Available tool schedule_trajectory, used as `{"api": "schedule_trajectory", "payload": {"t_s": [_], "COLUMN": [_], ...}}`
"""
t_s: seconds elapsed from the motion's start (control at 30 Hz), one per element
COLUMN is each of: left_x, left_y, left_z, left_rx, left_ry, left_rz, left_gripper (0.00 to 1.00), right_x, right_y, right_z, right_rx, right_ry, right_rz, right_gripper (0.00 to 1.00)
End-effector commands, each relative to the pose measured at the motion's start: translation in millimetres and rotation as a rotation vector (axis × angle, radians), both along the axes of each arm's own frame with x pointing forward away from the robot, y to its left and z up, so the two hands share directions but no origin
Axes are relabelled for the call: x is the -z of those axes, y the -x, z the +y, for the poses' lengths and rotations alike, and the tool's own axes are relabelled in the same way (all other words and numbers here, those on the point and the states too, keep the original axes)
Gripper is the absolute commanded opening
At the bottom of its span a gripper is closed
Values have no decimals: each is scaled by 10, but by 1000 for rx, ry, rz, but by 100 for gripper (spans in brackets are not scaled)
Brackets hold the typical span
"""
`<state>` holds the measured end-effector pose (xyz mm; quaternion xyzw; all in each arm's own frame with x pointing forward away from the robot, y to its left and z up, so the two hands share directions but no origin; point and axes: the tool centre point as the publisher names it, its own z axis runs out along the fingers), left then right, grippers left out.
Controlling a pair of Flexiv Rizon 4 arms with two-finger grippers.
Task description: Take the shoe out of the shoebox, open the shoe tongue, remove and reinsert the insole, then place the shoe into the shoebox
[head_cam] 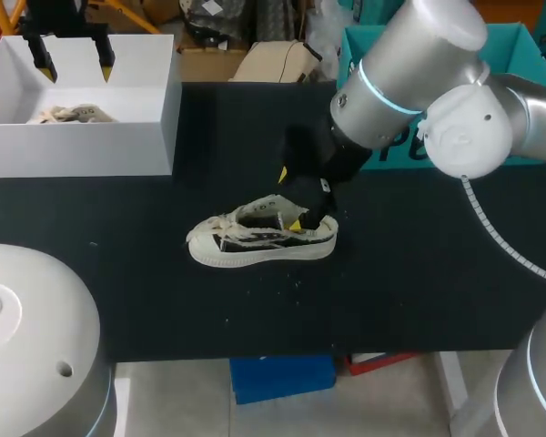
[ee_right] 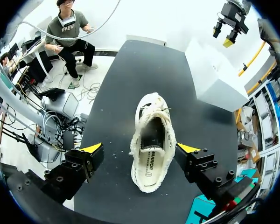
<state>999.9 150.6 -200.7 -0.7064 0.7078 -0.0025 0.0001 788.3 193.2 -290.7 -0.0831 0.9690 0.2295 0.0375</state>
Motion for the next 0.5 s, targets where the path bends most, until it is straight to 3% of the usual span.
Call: {"api": "schedule_trajectory", "payload": {"t_s": [0.03, 0.23, 0.5], "left_x": [-2, -2, -2], "left_y": [1, 1, 1], "left_z": [0, 0, 0], "left_rx": [-1, -1, -1], "left_ry": [-1, -1, -1], "left_rz": [1, 1, 1], "left_gripper": [100, 100, 100], "right_x": [3, 47, 90], "right_y": [6, 29, -102], "right_z": [2, -124, -276], "right_rx": [1, 10, 56], "right_ry": [0, 13, -15], "right_rz": [0, 27, 23], "right_gripper": [100, 100, 100]}}
